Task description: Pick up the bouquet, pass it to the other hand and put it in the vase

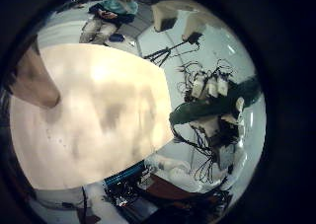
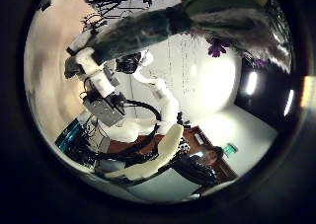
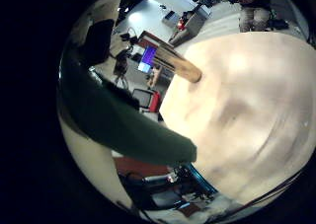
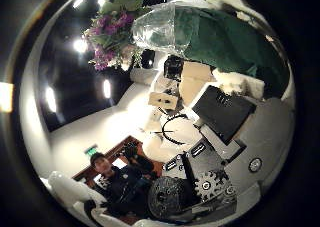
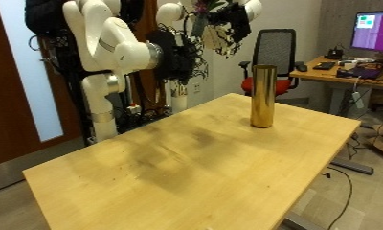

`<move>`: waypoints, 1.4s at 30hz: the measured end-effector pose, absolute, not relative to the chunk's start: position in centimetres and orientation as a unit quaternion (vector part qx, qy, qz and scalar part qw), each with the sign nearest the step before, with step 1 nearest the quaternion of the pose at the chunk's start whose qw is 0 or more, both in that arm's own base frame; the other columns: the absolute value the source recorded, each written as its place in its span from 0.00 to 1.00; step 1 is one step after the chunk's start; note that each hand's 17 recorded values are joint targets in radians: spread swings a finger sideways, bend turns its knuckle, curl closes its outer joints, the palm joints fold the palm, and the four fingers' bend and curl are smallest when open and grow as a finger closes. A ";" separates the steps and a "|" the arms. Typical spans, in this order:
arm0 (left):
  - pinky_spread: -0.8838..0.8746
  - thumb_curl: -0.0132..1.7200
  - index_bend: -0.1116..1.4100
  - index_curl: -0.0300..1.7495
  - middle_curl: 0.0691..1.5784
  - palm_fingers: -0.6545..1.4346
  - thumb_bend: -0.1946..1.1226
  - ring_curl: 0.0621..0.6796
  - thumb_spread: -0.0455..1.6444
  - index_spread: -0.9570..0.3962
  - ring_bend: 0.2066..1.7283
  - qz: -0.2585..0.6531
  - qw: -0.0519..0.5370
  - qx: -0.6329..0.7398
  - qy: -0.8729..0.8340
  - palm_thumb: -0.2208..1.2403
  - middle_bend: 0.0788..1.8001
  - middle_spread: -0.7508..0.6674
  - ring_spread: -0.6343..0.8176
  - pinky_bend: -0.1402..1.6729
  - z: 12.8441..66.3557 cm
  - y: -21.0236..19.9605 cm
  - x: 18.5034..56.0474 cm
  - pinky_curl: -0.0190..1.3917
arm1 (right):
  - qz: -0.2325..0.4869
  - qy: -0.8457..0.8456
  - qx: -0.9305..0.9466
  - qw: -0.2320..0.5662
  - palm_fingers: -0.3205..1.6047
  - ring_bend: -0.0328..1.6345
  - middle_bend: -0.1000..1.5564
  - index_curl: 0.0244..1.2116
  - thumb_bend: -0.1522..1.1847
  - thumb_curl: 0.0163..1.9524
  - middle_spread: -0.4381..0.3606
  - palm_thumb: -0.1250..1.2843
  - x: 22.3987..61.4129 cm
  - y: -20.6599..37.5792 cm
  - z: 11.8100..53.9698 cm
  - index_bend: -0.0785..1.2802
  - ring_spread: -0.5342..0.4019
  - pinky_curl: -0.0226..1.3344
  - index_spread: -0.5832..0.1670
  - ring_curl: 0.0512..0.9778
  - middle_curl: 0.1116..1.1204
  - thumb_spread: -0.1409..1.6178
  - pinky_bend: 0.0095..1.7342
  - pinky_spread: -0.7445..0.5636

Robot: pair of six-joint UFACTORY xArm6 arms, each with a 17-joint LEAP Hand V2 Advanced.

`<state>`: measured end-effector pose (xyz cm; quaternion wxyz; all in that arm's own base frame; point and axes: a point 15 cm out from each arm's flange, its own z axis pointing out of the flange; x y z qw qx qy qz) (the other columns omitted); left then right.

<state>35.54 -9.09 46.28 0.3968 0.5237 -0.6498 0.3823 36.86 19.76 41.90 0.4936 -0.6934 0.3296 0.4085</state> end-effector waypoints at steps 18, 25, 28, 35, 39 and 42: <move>0.77 0.20 0.20 0.18 0.23 0.46 0.13 0.17 0.51 0.88 0.24 0.443 0.435 0.489 -0.612 0.40 0.26 0.62 0.73 0.17 47.6 -10.9 36.4 0.21 | 0.370 0.339 -0.741 0.447 0.75 0.87 0.88 0.80 0.10 0.48 0.41 0.93 37.1 22.7 38.8 0.83 0.37 0.83 0.43 0.66 0.63 0.19 0.59 0.37; 0.38 0.21 0.15 0.17 0.36 0.65 0.13 0.32 0.54 0.75 0.44 0.437 0.476 0.478 -0.594 0.51 0.43 0.34 0.25 0.39 48.0 -11.4 35.7 0.26 | 0.370 0.331 -0.749 0.440 0.74 0.87 0.88 0.80 0.10 0.47 0.41 0.92 36.5 23.6 38.7 0.83 0.36 0.84 0.43 0.67 0.63 0.20 0.59 0.36; 0.20 0.22 0.16 0.14 0.42 0.75 0.15 0.47 0.54 0.69 0.60 0.449 0.481 0.473 -0.586 0.59 0.45 0.26 0.12 0.56 48.6 -11.6 35.9 0.32 | 0.362 0.336 -0.749 0.442 0.74 0.87 0.88 0.80 0.10 0.47 0.41 0.91 36.9 23.6 38.6 0.83 0.36 0.84 0.43 0.67 0.63 0.20 0.59 0.36; 0.16 0.31 0.34 0.16 0.57 0.85 0.18 0.72 0.42 0.47 0.75 0.515 0.467 0.461 -0.551 0.88 0.46 0.15 0.13 0.73 50.5 -11.2 36.6 0.42 | 0.353 0.369 -0.734 0.447 0.74 0.82 0.83 0.77 0.05 0.40 0.40 0.76 37.2 23.0 37.0 0.77 0.35 0.81 0.44 0.65 0.60 0.35 0.62 0.35; 0.17 0.37 0.45 0.21 0.62 0.83 0.15 0.77 0.32 0.36 0.77 0.531 0.440 0.458 -0.561 0.93 0.49 0.13 0.14 0.74 51.3 -10.8 36.5 0.44 | 0.349 0.391 -0.723 0.451 0.58 0.79 0.74 0.70 0.07 0.33 0.38 0.65 37.2 22.0 36.2 0.55 0.32 0.72 0.42 0.62 0.54 0.43 0.57 0.26; 0.18 0.40 0.49 0.25 0.65 0.81 0.14 0.81 0.27 0.31 0.79 0.541 0.418 0.461 -0.566 0.94 0.51 0.12 0.14 0.75 52.0 -10.1 36.8 0.46 | 0.351 0.394 -0.720 0.451 0.37 0.77 0.63 0.61 0.08 0.31 0.36 0.64 37.3 21.9 36.1 0.31 0.29 0.68 0.40 0.57 0.48 0.46 0.57 0.20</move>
